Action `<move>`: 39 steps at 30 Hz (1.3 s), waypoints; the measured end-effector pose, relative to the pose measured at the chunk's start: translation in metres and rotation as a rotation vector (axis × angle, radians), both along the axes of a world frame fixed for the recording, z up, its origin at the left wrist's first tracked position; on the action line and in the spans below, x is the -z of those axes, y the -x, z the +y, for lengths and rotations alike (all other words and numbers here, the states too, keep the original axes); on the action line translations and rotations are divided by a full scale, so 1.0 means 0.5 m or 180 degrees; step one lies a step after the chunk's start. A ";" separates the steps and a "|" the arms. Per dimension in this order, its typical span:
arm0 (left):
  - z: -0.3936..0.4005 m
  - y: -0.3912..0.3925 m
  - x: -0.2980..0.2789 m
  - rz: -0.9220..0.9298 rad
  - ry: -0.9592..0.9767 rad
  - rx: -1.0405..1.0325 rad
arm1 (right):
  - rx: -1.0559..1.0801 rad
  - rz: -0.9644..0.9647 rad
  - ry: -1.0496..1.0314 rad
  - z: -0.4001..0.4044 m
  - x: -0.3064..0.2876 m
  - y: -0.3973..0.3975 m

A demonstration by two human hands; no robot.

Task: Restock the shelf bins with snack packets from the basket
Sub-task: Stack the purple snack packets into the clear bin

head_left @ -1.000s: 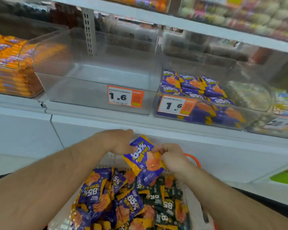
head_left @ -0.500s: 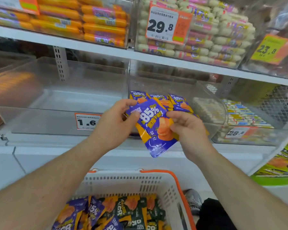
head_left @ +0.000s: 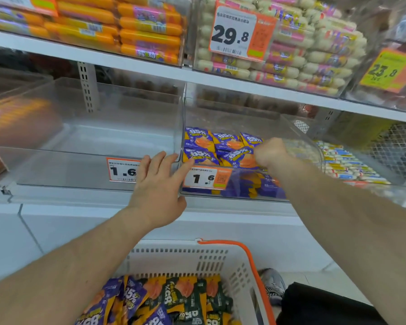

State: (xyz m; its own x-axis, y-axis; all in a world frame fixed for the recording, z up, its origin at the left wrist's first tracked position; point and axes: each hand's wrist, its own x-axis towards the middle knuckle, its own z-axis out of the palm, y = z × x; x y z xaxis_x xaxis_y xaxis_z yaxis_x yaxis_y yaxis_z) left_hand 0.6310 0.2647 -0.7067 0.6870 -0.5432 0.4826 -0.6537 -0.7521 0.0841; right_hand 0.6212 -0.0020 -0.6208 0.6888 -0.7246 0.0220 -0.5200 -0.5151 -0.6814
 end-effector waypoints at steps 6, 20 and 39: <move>0.003 -0.002 0.008 -0.0099 -0.0069 0.0017 | -0.0299 0.1081 0.1015 0.031 0.014 -0.011; 0.016 0.020 0.017 0.0128 0.0400 0.0392 | -0.0319 -0.0287 0.2020 0.026 0.047 0.001; 0.203 0.033 0.139 0.2736 -0.2592 0.0264 | -0.2139 0.2121 -0.1565 0.543 0.622 0.218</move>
